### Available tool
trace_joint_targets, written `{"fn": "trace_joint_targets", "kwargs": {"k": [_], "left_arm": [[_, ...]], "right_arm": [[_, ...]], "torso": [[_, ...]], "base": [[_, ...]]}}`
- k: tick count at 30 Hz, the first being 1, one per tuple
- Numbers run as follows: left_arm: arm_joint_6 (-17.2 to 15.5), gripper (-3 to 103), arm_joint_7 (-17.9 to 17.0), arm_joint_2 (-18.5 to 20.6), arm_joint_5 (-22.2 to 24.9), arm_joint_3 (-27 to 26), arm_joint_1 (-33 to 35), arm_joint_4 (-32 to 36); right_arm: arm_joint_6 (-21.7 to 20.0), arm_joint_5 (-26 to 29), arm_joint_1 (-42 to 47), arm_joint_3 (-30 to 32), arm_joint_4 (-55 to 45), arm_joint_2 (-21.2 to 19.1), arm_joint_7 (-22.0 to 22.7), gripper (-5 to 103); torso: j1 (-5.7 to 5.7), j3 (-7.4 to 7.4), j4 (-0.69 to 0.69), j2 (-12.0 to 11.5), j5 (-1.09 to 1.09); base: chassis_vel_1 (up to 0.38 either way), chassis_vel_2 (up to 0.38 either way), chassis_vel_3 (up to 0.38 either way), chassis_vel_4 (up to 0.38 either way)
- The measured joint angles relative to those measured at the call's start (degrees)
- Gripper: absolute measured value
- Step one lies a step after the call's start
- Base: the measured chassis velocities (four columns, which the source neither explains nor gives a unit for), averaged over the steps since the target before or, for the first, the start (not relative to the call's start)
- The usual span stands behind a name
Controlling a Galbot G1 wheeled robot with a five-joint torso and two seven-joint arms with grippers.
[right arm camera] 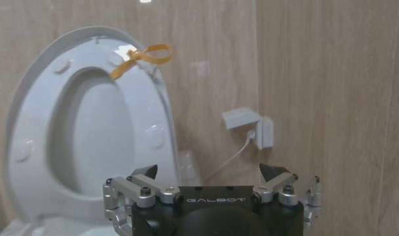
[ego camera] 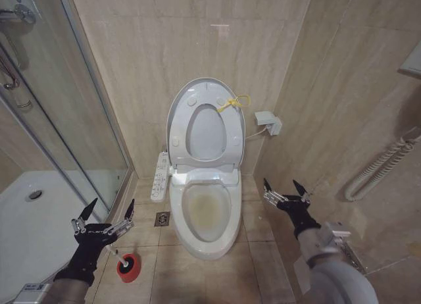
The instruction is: Open the toilet lid, clean the toilet bowl with a toilet brush, close the toilet lid, and flush.
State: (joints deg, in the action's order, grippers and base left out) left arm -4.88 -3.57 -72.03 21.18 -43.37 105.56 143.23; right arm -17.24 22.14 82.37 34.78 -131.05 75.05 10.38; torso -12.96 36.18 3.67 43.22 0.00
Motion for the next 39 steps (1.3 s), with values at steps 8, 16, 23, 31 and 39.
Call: {"fn": "trace_joint_targets", "kwargs": {"k": [8,16,23,31,39], "left_arm": [[0.0,100,0.0,0.0,0.0,0.0,0.0,0.0],[0.0,100,0.0,0.0,0.0,0.0,0.0,0.0],[0.0,100,0.0,0.0,0.0,0.0,0.0,0.0],[0.0,100,0.0,0.0,0.0,0.0,0.0,0.0],[0.0,100,0.0,0.0,0.0,0.0,0.0,0.0]], "right_arm": [[3.8,2.2,-10.6,-0.6,10.1,-3.0,0.7,100],[3.6,3.0,-20.3,-1.6,15.9,-3.8,-0.1,100],[3.3,3.1,-23.2,-2.5,17.6,-4.1,-0.4,100],[3.3,3.0,-24.6,-3.2,18.5,-3.6,-0.4,100],[3.7,3.1,-25.4,-3.2,19.3,-3.8,-0.4,100]], "torso": [[0.00,0.00,-0.01,0.0,0.00],[0.00,0.00,0.00,0.0,0.01],[0.00,0.00,0.00,0.0,0.00],[0.01,0.00,0.00,0.0,0.00],[0.01,0.00,0.01,0.0,0.00]], "base": [[0.000,0.000,0.000,0.000],[0.000,0.000,0.000,0.000],[0.000,0.000,0.000,0.000],[0.000,0.000,0.000,0.000],[-0.004,0.008,0.004,-0.004]]}}
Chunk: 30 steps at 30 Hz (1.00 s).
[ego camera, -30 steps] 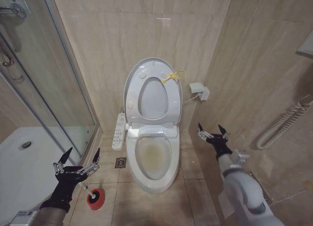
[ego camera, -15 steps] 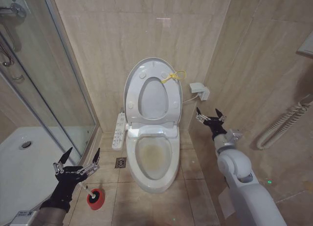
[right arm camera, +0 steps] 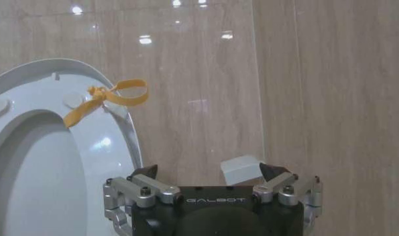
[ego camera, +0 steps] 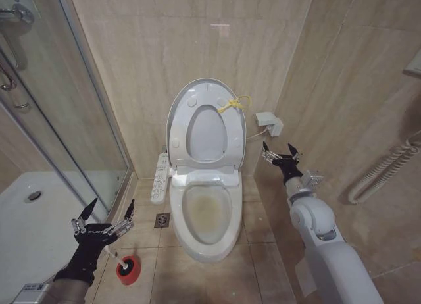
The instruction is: Open the toilet lid, clean the toilet bowl with a toilet brush, close the toilet lid, and flush.
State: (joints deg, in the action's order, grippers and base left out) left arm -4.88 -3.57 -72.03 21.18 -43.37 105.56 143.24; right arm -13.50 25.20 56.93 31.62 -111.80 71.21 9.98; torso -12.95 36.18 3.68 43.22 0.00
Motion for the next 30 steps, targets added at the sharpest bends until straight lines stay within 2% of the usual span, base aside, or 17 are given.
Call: {"fn": "trace_joint_targets", "kwargs": {"k": [30], "left_arm": [[0.0,100,0.0,0.0,0.0,0.0,0.0,0.0]], "right_arm": [[1.3,1.0,-3.5,-0.6,2.5,-2.1,0.7,100]], "torso": [[-0.03,0.01,-0.01,0.0,0.00]], "base": [[-0.083,0.082,0.084,-0.076]]}}
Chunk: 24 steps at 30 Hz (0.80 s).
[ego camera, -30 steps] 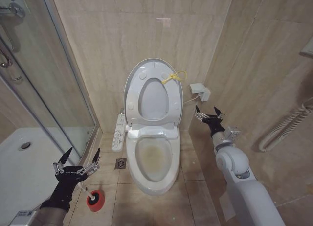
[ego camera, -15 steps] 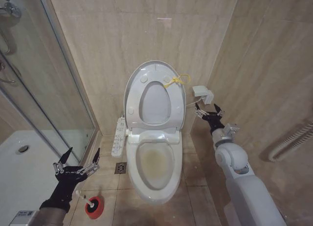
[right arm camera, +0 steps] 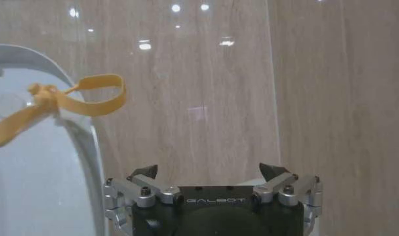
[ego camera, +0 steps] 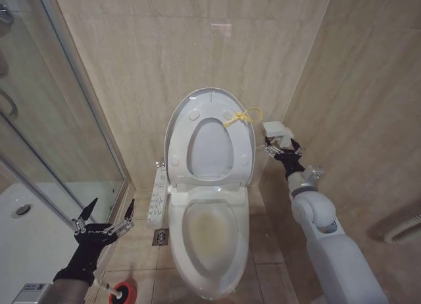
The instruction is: Open the toilet lid, clean the toilet bowl with a toilet brush, close the toilet lid, and flush.
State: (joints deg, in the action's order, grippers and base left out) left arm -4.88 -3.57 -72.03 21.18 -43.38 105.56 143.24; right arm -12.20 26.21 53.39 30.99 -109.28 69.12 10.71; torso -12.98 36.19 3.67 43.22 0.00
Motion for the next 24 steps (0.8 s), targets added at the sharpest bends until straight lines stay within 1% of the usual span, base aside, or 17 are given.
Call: {"fn": "trace_joint_targets", "kwargs": {"k": [2,4,5,6,7,8,10,11,14,16,19,24], "left_arm": [[0.0,100,0.0,0.0,0.0,0.0,0.0,0.0],[0.0,100,0.0,0.0,0.0,0.0,0.0,0.0],[0.0,100,0.0,0.0,0.0,0.0,0.0,0.0],[0.0,100,0.0,0.0,0.0,0.0,0.0,0.0],[0.0,100,0.0,0.0,0.0,0.0,0.0,0.0],[0.0,100,0.0,0.0,0.0,0.0,0.0,0.0],[0.0,100,0.0,0.0,0.0,0.0,0.0,0.0],[0.0,100,0.0,0.0,0.0,0.0,0.0,0.0],[0.0,100,0.0,0.0,0.0,0.0,0.0,0.0],[0.0,100,0.0,0.0,0.0,0.0,0.0,0.0],[0.0,100,0.0,0.0,0.0,0.0,0.0,0.0],[0.0,100,0.0,0.0,0.0,0.0,0.0,0.0]], "right_arm": [[0.0,0.0,-3.2,-0.6,2.4,0.0,0.3,100],[-0.1,-0.1,-4.4,-0.8,3.6,0.2,0.1,100],[0.0,-0.5,-6.9,-0.9,5.8,0.5,0.0,100],[0.3,-1.4,-10.1,-1.3,8.6,0.9,-0.2,100],[0.3,-1.4,-10.1,-1.3,8.6,0.9,-0.2,100],[0.9,-1.9,-12.4,-1.5,10.9,1.1,-0.4,100],[1.8,-2.5,-16.5,-2.3,15.3,1.4,-0.8,100],[1.8,-2.5,-16.5,-2.3,15.3,1.4,-0.8,100],[3.2,-3.2,-21.3,-3.8,21.7,1.7,-1.3,100],[3.3,-3.2,-21.7,-4.0,22.2,1.8,-1.3,100],[4.3,-3.9,-24.9,-6.1,26.5,2.9,-1.3,100],[5.6,-5.1,-27.8,-7.6,29.8,3.9,-1.2,100]], "torso": [[0.00,0.00,-0.01,0.0,0.00],[0.00,0.00,0.01,0.0,-0.01],[0.01,-0.01,-0.02,0.0,0.00],[0.03,-0.01,-0.01,0.0,0.01],[0.03,-0.01,-0.01,0.0,0.01],[0.04,-0.02,-0.02,0.0,-0.01],[0.04,-0.02,0.00,0.0,0.00],[0.04,-0.02,0.00,0.0,0.00],[0.03,-0.01,0.00,0.0,-0.01],[0.03,-0.01,0.00,0.0,0.00],[0.02,-0.01,0.00,0.0,-0.01],[0.02,0.00,0.00,0.0,0.00]], "base": [[-0.027,0.018,0.031,-0.037],[0.000,0.000,0.000,0.000],[0.000,0.000,0.000,0.000],[0.000,0.000,0.000,0.000],[0.000,0.000,0.000,0.000],[0.000,0.000,0.000,0.000],[0.000,0.000,0.000,0.000],[0.000,0.000,0.000,0.000],[0.000,0.000,0.000,0.000],[0.000,0.000,0.000,0.000],[0.000,0.000,0.000,0.000],[0.000,0.000,0.000,0.000]]}}
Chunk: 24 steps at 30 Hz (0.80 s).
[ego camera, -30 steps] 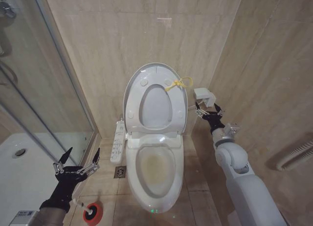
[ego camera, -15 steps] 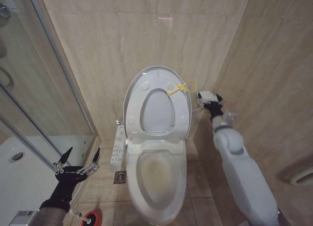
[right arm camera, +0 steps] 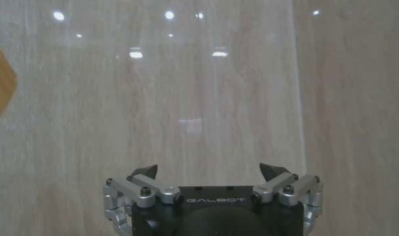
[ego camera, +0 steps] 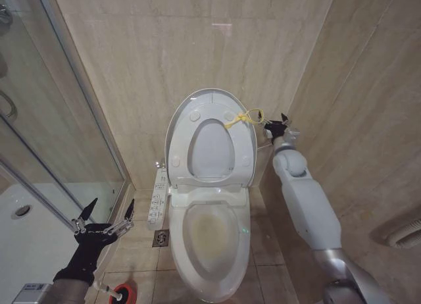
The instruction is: Open the toilet lid, clean the toilet bowl with a toilet brush, close the toilet lid, and flush.
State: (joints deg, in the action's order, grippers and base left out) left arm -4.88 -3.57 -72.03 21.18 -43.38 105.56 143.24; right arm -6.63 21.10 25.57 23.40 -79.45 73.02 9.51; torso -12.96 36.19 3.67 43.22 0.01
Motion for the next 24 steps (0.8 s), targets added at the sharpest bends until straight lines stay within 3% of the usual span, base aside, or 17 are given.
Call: {"fn": "trace_joint_targets", "kwargs": {"k": [9,19,24], "left_arm": [[0.0,100,0.0,0.0,0.0,0.0,0.0,0.0],[0.0,100,0.0,0.0,0.0,0.0,0.0,0.0],[0.0,100,0.0,0.0,0.0,0.0,0.0,0.0]], "right_arm": [[0.2,-0.6,-4.0,-4.2,1.8,-0.1,0.2,100],[-5.4,2.2,6.1,-7.9,-12.4,-6.8,0.2,100],[-7.3,4.4,10.1,-7.8,-18.8,-8.7,0.9,100]], "torso": [[0.00,0.00,-0.02,0.0,0.00],[0.00,-0.01,0.04,0.0,0.00],[0.01,-0.01,-0.04,0.0,0.01]], "base": [[0.000,0.000,0.000,0.000],[0.000,0.000,0.000,0.000],[0.000,0.000,0.000,0.000]]}}
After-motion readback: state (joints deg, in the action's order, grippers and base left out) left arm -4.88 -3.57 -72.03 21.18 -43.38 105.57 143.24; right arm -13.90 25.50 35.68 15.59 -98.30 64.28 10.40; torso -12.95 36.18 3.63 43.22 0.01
